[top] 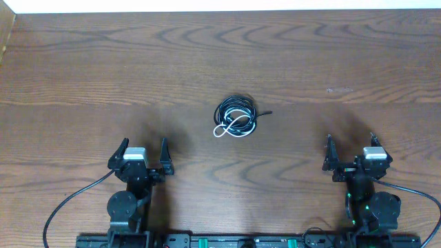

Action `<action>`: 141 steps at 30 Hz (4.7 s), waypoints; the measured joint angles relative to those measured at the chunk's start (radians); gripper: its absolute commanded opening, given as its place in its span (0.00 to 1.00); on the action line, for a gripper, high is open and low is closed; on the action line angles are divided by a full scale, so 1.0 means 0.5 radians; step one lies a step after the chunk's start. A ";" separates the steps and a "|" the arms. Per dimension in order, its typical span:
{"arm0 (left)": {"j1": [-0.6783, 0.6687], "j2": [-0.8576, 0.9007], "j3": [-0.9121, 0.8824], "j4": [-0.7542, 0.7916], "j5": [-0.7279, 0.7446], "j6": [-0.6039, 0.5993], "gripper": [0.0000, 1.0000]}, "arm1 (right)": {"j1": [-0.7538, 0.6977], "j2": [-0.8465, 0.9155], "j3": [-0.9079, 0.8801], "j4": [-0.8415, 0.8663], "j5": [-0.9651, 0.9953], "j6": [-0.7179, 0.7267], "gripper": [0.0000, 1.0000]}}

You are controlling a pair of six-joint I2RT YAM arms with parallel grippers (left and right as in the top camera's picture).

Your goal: Untangle cables

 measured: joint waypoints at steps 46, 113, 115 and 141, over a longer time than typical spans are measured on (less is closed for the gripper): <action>0.000 0.000 0.000 0.000 0.000 0.000 0.98 | 0.000 0.000 0.000 -0.001 0.000 0.000 0.99; 0.000 0.001 0.011 0.053 0.107 -0.119 0.98 | 0.000 1.655 2.300 -1.427 -0.760 -0.046 0.99; 0.000 0.000 0.014 0.092 0.166 -0.159 0.98 | 0.000 1.843 2.404 -1.545 -0.909 -0.050 0.99; 0.000 2.428 2.028 -1.595 0.907 -0.373 0.98 | 0.563 2.905 2.526 -1.566 -0.808 0.472 0.76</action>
